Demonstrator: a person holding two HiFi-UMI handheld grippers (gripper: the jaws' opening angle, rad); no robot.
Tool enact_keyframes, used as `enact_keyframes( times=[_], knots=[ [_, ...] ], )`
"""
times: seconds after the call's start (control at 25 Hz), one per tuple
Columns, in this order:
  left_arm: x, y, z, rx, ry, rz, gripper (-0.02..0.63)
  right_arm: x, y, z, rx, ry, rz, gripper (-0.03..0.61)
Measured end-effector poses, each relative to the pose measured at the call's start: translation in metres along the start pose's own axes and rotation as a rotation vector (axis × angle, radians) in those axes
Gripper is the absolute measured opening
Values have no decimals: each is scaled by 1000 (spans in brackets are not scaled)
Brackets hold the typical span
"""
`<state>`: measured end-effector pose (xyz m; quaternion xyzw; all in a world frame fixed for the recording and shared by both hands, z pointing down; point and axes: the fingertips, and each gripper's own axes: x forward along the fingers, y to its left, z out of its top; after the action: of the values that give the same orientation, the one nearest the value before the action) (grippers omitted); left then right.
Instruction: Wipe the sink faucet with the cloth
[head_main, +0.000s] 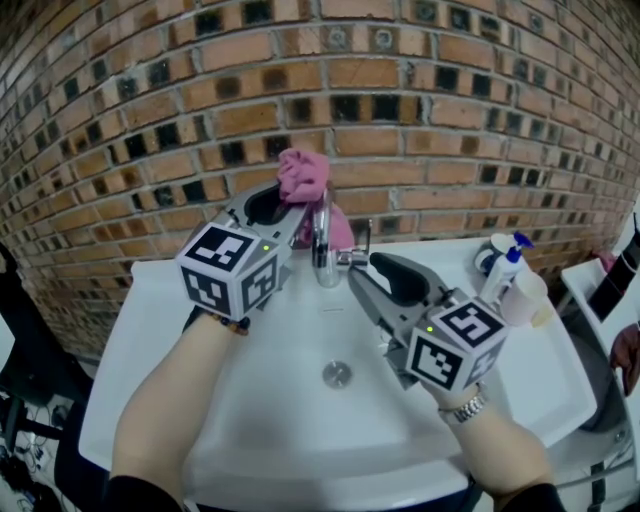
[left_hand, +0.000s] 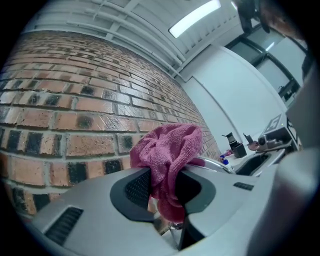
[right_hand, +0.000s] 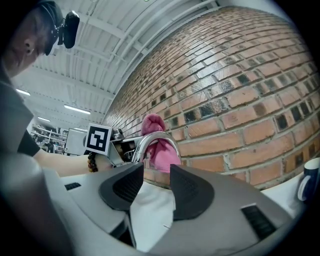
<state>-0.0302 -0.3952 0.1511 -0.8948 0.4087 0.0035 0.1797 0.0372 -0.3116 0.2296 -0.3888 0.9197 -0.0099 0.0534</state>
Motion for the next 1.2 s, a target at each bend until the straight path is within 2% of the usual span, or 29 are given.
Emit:
enact_keyframes(
  times=[0.44,0.72,1.2],
  knots=[
    [26,16,-15,-11,66,18,86,0,0,-1,4,7,-2,176],
    [39,21,-49,-6,160,39,84,-1,-1,-2,8,6,-3,176],
    [39,17,-68,-23,184,6,83,0,0,-4,11,11,1,176]
  ],
)
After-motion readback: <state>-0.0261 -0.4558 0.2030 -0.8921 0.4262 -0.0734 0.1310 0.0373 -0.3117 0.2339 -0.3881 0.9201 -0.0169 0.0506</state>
